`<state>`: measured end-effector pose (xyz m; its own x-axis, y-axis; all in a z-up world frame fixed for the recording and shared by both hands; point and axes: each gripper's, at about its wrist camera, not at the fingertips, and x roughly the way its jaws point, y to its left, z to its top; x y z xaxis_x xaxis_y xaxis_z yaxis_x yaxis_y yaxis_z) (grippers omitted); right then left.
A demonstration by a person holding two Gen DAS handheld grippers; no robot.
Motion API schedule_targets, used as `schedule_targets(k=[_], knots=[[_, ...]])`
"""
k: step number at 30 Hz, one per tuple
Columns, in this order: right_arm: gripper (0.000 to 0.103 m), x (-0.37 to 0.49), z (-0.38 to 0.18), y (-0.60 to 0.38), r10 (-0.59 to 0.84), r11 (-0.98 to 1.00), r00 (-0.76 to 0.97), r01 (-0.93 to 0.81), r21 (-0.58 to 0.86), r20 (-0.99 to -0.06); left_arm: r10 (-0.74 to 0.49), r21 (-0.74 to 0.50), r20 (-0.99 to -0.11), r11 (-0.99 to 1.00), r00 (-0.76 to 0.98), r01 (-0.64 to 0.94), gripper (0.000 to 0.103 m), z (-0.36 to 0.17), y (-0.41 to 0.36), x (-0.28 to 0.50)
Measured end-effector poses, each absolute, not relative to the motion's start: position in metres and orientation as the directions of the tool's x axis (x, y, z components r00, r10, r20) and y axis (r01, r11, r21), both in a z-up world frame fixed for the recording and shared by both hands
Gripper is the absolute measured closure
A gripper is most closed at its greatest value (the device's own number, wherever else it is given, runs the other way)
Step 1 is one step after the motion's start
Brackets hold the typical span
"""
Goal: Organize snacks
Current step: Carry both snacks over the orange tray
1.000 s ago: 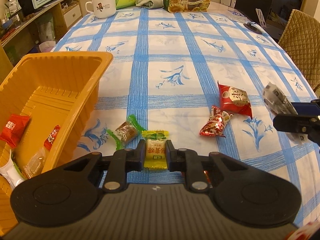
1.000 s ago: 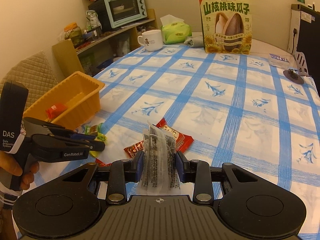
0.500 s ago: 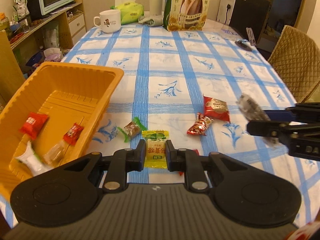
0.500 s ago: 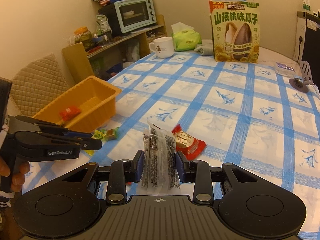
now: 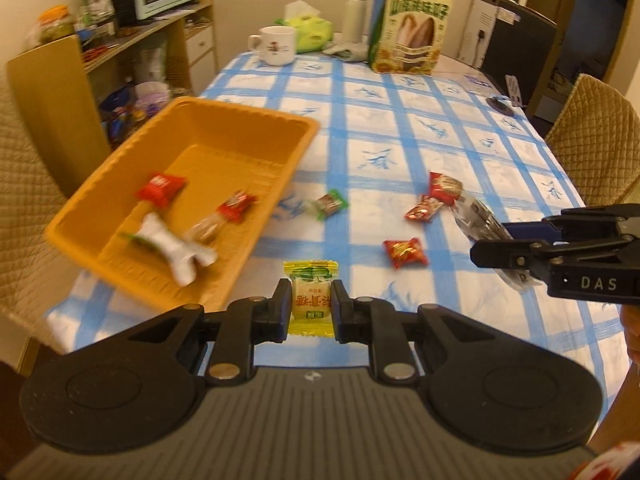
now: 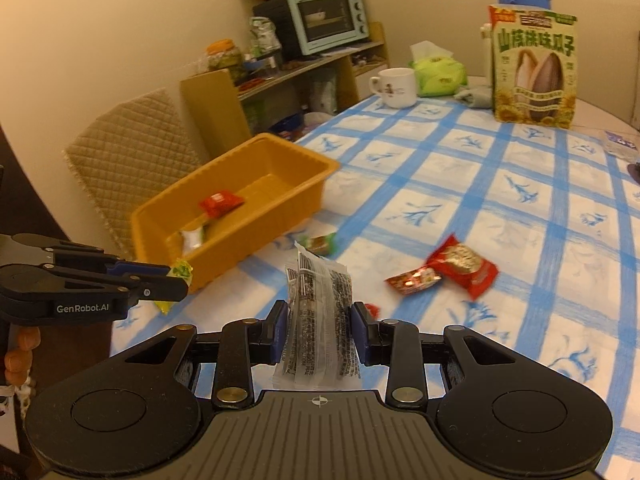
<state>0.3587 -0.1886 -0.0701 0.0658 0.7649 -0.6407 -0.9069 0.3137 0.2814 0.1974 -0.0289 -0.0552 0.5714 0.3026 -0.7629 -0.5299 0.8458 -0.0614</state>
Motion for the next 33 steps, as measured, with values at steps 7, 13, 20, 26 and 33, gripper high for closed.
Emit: schedule_targets(k=[7,13,20,26,33], knots=[[0.069,0.313,-0.063,-0.169,0.769,0.226,-0.023,-0.925,0.306,-0.639,0.349,-0.050,-0.767,0.805,0.539,-0.592,0.085,-0.047,-0.013,0.152],[0.069,0.283,-0.058,-0.143,0.767,0.175,-0.079,-0.929,0.327,-0.636,0.382,-0.037,-0.761,0.782,0.525,-0.622,0.085,-0.040,0.011,0.124],[0.069,0.265,-0.050,-0.106,0.775,0.158,-0.099,-0.926,0.342,-0.624,0.403,-0.020,-0.741,0.785,0.536,-0.619,0.085,-0.030,0.048,0.111],[0.069,0.262,-0.045,-0.066,0.781,0.206,-0.064,-0.912,0.354,-0.621,0.397,-0.010,-0.720,0.814,0.569,-0.580,0.085,-0.022,0.084,0.118],[0.069,0.276,-0.044,-0.022,0.781,0.317,0.021,-0.875,0.367,-0.624,0.370,0.000,-0.701,0.855,0.609,-0.519,0.085,-0.019,0.125,0.147]])
